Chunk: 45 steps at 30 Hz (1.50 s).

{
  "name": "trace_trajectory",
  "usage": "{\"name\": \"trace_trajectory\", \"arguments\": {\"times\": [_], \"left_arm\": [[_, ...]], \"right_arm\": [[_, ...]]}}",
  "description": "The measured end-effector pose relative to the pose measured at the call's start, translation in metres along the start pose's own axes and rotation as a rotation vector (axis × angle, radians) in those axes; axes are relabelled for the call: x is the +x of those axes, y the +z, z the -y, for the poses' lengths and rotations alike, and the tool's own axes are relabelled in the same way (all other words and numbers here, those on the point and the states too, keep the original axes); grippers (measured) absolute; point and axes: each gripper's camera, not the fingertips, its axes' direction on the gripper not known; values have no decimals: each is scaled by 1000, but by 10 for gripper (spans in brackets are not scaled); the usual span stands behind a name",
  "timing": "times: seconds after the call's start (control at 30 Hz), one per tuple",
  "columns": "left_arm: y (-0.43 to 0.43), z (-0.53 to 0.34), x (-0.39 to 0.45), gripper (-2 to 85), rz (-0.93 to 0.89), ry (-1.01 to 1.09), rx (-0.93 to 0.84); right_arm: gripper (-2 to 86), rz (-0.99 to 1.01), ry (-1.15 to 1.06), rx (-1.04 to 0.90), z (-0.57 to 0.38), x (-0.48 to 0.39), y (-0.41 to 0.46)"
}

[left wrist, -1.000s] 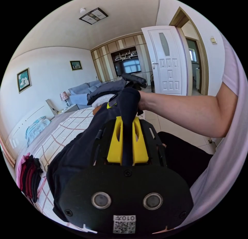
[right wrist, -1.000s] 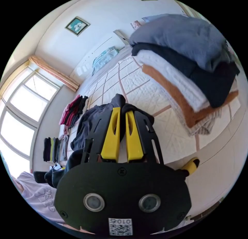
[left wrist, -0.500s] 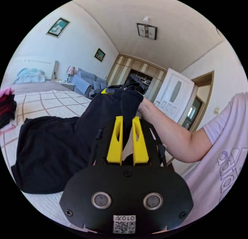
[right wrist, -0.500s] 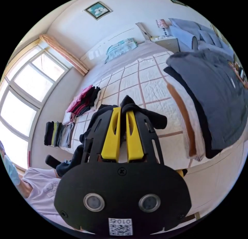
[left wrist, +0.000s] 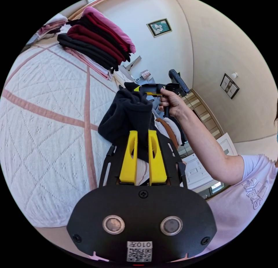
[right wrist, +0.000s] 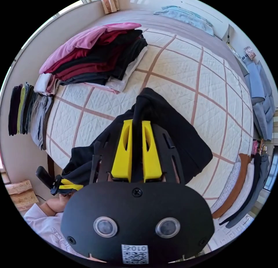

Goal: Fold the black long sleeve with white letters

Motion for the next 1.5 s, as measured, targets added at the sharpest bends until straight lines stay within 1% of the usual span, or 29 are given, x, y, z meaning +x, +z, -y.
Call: {"name": "trace_trajectory", "arguments": {"times": [0.03,0.1,0.13,0.17,0.2,0.27,0.3,0.37,0.47,0.53,0.6,0.7,0.73,0.77,0.8,0.83,0.87,0.93,1.03,1.07,1.13,1.17,1.23,1.27,1.37,1.43,1.5], "left_arm": [[-4,4,0,62,-5,6,1],[-12,8,-2,65,-10,4,5],[-20,10,-5,67,-2,-10,21],[-28,13,-6,69,11,-21,46],[-32,15,-6,71,19,-22,57],[-29,25,-5,76,40,-8,25],[-26,28,-5,77,42,-6,10],[-18,36,0,74,53,-5,-24],[-24,41,15,65,79,29,-12],[-30,43,22,62,74,33,-20],[-38,43,26,61,64,32,-15],[-48,40,25,60,110,38,-10],[-47,36,14,60,133,8,-27],[-45,29,-2,60,153,-30,-42],[-43,25,-11,60,141,-62,-55],[-43,18,-26,60,62,-125,-54],[-47,14,-30,61,20,-144,-35],[-50,17,-18,62,77,-77,-71],[-73,23,16,66,266,70,-74],[-85,23,31,68,334,130,-71],[-100,22,48,70,359,169,-60],[-106,20,54,72,307,159,-70],[-104,15,61,75,219,142,-106],[-97,10,65,79,175,127,-139],[-64,-10,70,91,55,86,-225],[-38,-22,67,101,-29,44,-297],[-16,-33,66,115,-76,11,-352]], "right_arm": [[66,48,-4,44,-5,2,-12],[78,290,-67,261,-42,13,-69],[82,324,-93,311,-55,16,-82],[82,310,-112,371,-83,19,-103],[85,219,-94,391,-113,22,-113],[95,95,-56,400,-158,25,-110],[108,80,-50,399,-189,26,-99],[132,120,-70,377,-234,21,-79],[138,179,-213,423,-316,-18,-52],[131,135,-247,404,-352,-45,-33],[114,73,-234,380,-382,-73,-12],[49,53,-203,371,-399,-87,12],[38,52,-193,356,-399,-87,18],[35,94,-194,332,-400,-86,29],[33,152,-178,322,-401,-81,38],[32,173,-167,322,-401,-79,40],[32,194,-165,326,-403,-76,42],[35,188,-189,324,-405,-78,38],[55,157,-221,368,-416,-85,17],[73,118,-204,398,-425,-86,8],[100,67,-135,379,-436,-81,3],[115,83,-85,344,-440,-74,6],[132,143,-60,343,-448,-70,12],[141,136,-48,354,-450,-74,18],[165,63,-71,286,-436,-95,43],[164,49,-60,254,-427,-99,61],[110,117,-16,213,-420,-92,67]]}}
